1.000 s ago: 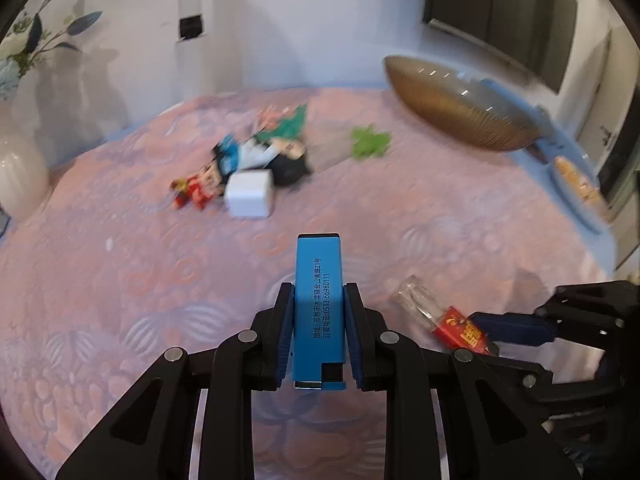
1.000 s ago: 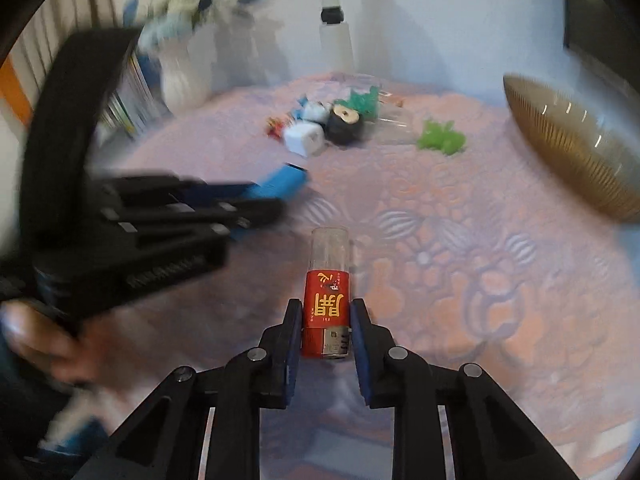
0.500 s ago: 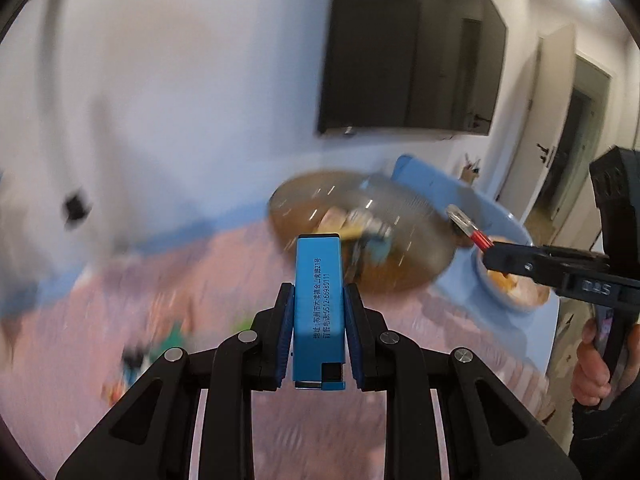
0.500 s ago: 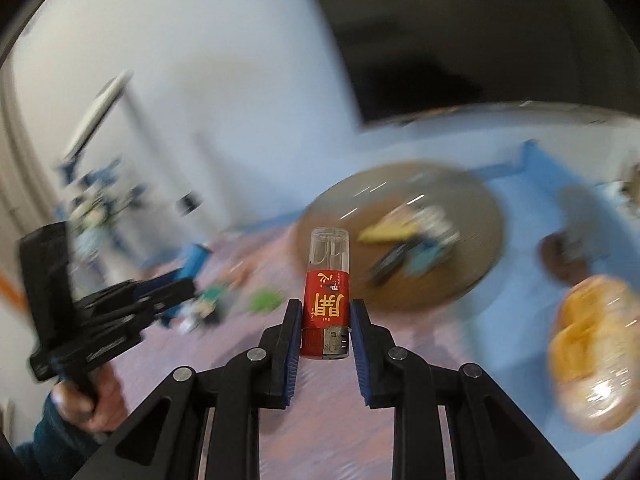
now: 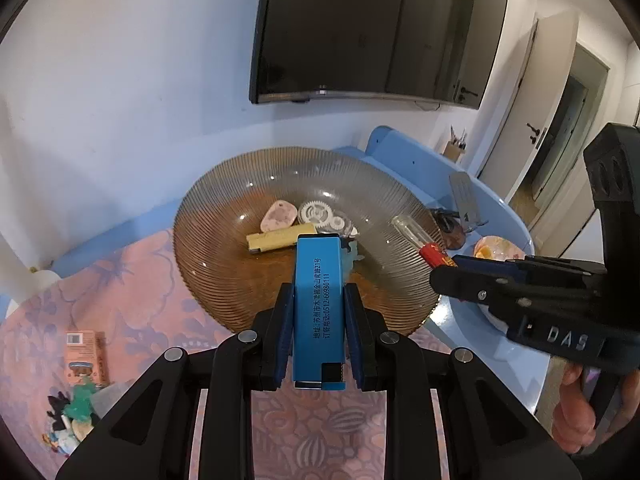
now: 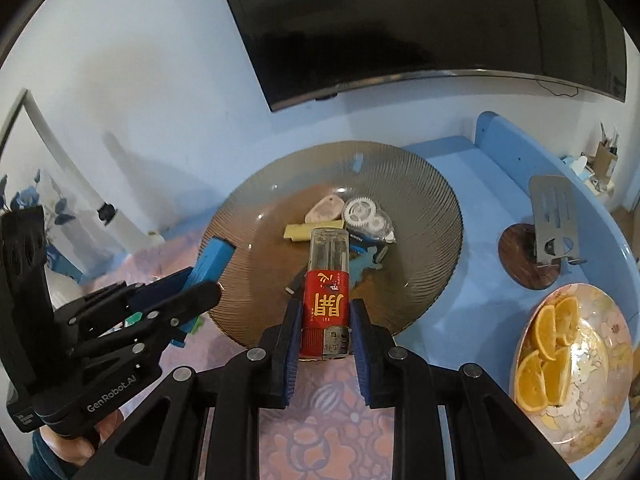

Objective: Organize rigid objects
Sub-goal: 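Carry both lighters over the brown bowl and open both grippers, then move both open grippers back toward the remaining items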

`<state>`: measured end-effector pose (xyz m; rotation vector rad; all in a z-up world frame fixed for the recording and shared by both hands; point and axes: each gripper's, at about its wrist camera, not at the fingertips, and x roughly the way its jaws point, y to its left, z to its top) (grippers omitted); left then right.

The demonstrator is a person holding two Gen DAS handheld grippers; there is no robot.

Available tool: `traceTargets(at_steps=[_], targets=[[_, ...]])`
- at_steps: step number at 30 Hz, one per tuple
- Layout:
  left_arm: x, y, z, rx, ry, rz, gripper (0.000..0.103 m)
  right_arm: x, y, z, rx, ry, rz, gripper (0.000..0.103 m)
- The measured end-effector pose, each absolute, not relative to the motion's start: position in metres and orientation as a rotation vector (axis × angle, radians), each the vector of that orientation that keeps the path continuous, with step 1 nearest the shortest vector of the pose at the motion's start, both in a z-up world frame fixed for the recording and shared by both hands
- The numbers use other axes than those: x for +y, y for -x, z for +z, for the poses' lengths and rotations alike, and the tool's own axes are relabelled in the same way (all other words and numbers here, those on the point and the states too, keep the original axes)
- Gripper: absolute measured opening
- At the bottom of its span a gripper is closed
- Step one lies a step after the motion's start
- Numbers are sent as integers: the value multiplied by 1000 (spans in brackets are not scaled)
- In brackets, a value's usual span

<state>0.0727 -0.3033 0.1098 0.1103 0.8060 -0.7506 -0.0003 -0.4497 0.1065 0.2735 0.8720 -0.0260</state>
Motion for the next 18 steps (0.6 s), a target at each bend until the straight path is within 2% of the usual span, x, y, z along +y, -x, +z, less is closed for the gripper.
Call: traceTargets(at_steps=[2, 3, 4, 5, 6, 8, 11, 14, 18], targets=[[-306, -78, 106, 828, -106, -734, 21, -446, -4, 103, 899, -236, -60, 23], [-306, -81, 106, 830, -100, -723, 27, -445, -7, 101, 910, -223, -75, 23], [-305, -84, 108, 830, -90, -708, 35, -445, -9, 99, 919, -214, -91, 24], [-304, -87, 109, 830, -80, -689, 53, -446, -12, 97, 922, -214, -99, 27], [-298, -87, 113, 823, -69, -661, 64, -448, -13, 97, 923, -216, -108, 35], [-284, -83, 120, 787, -53, -658, 65, -451, -7, 102, 894, -233, -113, 36], [-247, -72, 132, 755, -18, -631, 65, -450, 4, 113, 855, -250, -98, 43], [-197, -56, 140, 716, 33, -560, 80, -440, 16, 122, 822, -266, -68, 52], [-129, -28, 135, 686, 101, -459, 80, -404, 34, 130, 776, -268, 87, 57]])
